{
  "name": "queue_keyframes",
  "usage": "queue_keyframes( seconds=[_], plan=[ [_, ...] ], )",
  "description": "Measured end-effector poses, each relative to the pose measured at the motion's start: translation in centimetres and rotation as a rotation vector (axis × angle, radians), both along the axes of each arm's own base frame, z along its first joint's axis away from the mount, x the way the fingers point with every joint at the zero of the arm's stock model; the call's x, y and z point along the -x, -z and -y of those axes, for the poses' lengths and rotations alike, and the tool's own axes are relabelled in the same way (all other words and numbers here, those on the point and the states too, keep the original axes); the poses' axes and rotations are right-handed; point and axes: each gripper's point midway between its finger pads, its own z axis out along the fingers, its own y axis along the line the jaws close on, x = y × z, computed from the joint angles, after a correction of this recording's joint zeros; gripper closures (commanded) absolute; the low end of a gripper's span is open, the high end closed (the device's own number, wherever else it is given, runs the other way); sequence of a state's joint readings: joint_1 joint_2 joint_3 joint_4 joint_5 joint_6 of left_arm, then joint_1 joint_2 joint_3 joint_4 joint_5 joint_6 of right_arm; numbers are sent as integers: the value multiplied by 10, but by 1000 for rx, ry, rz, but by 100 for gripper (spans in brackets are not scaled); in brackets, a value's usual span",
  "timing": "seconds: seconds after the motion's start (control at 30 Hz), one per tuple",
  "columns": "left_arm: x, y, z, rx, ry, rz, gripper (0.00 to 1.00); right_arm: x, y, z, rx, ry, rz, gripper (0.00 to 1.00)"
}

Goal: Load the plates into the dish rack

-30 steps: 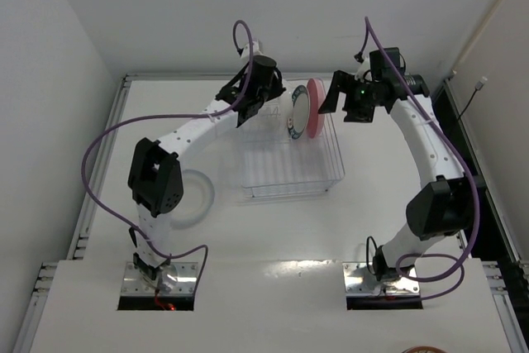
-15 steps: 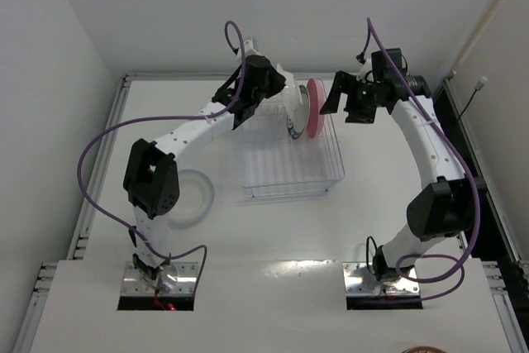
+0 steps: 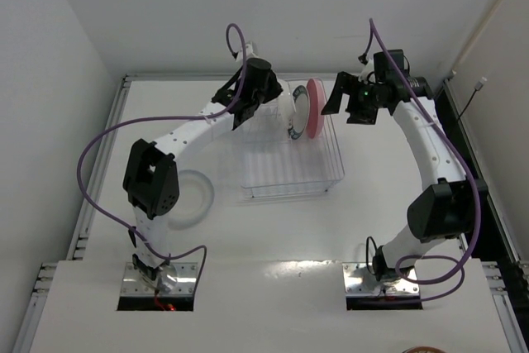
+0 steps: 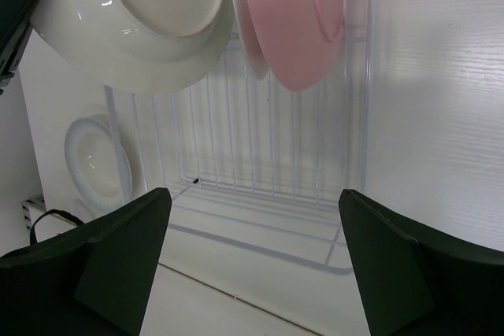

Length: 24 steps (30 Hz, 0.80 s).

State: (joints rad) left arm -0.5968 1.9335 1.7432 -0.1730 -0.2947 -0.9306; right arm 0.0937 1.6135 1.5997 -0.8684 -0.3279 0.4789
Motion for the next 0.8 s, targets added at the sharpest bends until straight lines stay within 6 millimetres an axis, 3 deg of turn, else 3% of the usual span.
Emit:
queue_keyframes(
  seconds=[0.27, 0.53, 0.8],
  plan=[
    [3, 8, 2, -16, 7, -21, 100, 1, -1, -2, -8, -7, -1, 14],
    [1, 34, 11, -76, 26, -72, 100, 1, -1, -2, -10, -9, -2, 14],
    [-3, 22, 27, -218, 32, -48, 100, 2, 1, 0, -13, -5, -7, 14]
  ],
)
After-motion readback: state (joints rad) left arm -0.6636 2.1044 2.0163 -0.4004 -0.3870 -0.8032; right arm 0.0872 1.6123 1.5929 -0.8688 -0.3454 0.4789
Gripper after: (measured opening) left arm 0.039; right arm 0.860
